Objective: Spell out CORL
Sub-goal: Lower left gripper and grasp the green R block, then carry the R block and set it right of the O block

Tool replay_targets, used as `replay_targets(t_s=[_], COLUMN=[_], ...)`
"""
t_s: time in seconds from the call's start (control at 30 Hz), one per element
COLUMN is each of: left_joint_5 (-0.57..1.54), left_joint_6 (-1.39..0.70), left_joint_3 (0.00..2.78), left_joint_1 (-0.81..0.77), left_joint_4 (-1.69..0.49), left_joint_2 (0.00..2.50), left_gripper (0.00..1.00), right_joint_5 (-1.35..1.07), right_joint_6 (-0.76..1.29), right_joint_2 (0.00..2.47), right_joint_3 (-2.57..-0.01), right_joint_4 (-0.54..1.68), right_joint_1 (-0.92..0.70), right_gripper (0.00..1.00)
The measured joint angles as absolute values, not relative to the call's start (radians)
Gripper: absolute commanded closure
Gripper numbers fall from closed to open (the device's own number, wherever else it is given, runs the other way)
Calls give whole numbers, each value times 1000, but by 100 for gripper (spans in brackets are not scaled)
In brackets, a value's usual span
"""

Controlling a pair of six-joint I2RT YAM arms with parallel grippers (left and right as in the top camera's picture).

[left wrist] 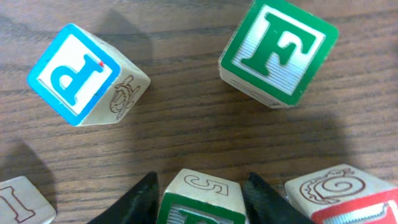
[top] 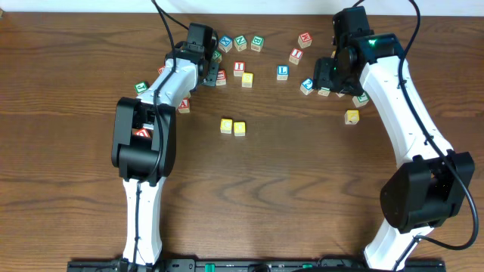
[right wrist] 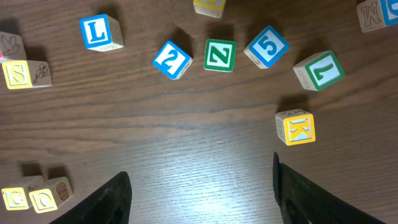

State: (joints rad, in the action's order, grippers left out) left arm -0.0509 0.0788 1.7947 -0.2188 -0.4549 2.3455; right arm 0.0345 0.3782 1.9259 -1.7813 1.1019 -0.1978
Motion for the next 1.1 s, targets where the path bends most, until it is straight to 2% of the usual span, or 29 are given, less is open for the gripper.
replay_targets(t_s=[0.13,0.23,0.4,0.67,0.9,1.1], left_joint_5=[-51,-51,-51,-51,-8,47], left_joint_6=[74,54,22,-6,-110,-297], left_joint_3=[1795,1795,1795,1790,1790,1791], left_joint_1=[-219,-219,-219,-219,-239,-337], left_joint_4=[-458,-458,-469,-584,-711,-894], left_joint_2=[2346,2345,2343,2263,2046,1977], left_gripper=[72,72,74,74,74,74], right_joint_5=[35,35,35,35,35,34], right_joint_6=[378,378,377,378,378,376], right_joint_2=[1926,1926,1926,1926,1926,1926], right_joint_3=[-1781,-1781,-1781,-1781,-1781,-1781], right_joint_4=[1102,1103,1100,1065,1025,1003], right_joint_1=[-198,-198,-198,-198,-198,-187], right_gripper=[29,28,20,14,11,10])
